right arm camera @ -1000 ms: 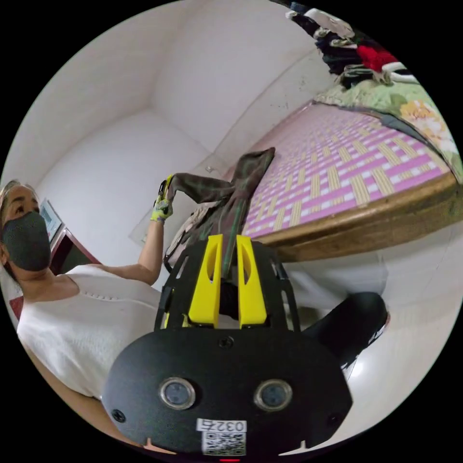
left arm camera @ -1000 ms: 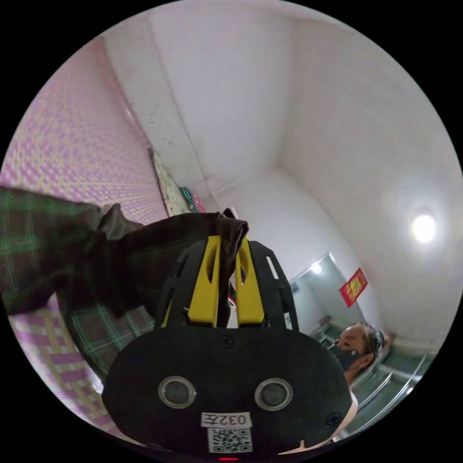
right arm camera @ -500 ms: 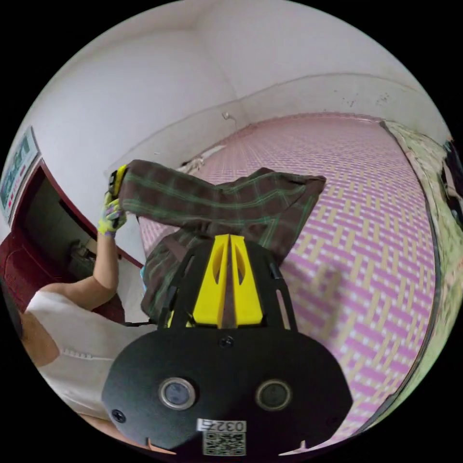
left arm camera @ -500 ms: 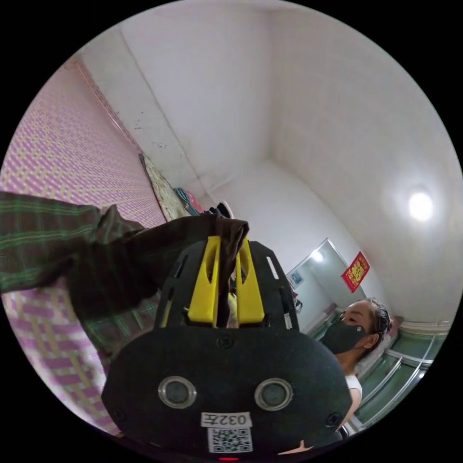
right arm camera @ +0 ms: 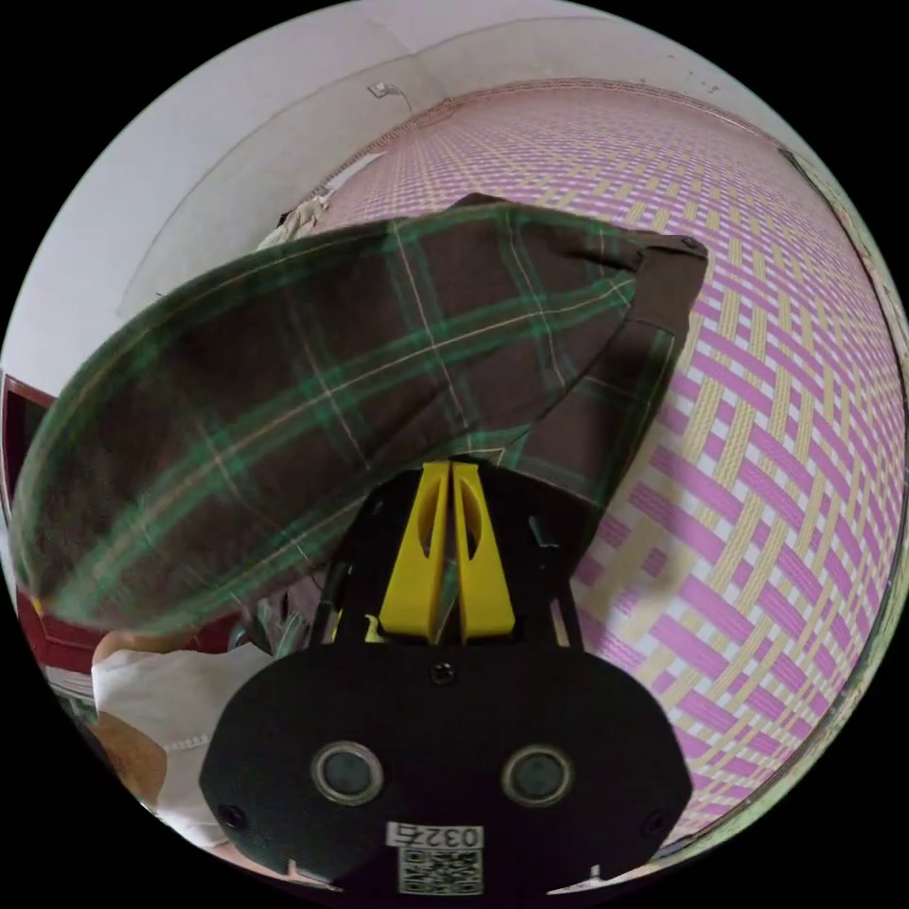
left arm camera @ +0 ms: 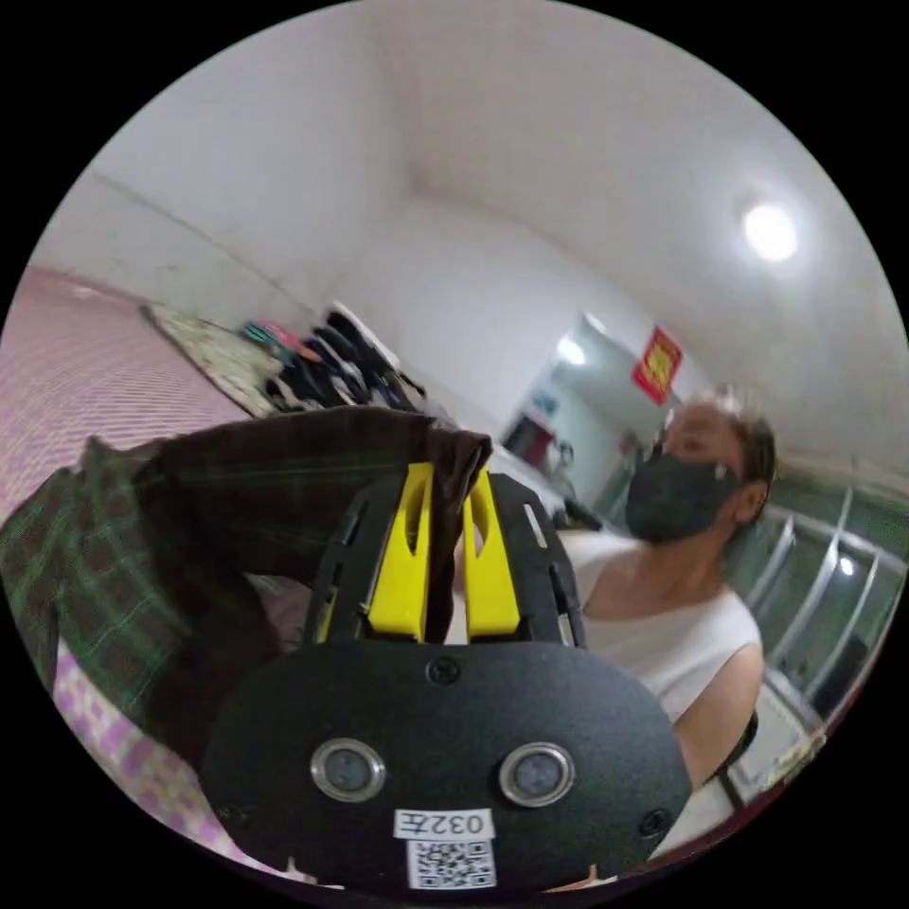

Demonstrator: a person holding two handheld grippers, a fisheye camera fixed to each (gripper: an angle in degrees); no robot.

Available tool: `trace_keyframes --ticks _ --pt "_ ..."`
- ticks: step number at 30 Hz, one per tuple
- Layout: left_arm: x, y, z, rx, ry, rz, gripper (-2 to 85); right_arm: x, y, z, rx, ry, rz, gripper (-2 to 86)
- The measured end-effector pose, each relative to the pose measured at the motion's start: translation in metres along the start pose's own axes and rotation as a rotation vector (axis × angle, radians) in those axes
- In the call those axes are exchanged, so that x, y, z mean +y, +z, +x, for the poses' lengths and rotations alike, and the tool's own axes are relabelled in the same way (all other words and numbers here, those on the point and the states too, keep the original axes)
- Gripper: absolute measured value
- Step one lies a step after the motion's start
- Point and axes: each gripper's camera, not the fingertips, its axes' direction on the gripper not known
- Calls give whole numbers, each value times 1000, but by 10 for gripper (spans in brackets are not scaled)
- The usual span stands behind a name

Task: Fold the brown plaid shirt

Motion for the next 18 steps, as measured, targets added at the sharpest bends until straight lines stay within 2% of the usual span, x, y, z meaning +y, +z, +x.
trace_keyframes --ticks 1,3,6,9,13,16,18 --pt "1 24 0 26 20 -73 10 0 -2 2 -15 -1 7 -10" --pt "22 120 -19 105 -11 -390 10 3 -9 7 -56 -30 32 -10" --pt "65 187 -59 125 -151 -629 7 9 -20 16 -117 -46 63 -9" --pt "82 199 -79 50 -215 -676 7 17 -35 30 -179 -32 56 -10" --pt "81 190 -77 -11 -190 -653 7 32 -71 53 -147 27 38 -8" --pt "81 177 -79 -26 -192 -607 7 51 -113 93 -158 162 184 -3" --pt "82 164 -86 -5 -215 -559 7 67 -138 121 -281 212 333 18"
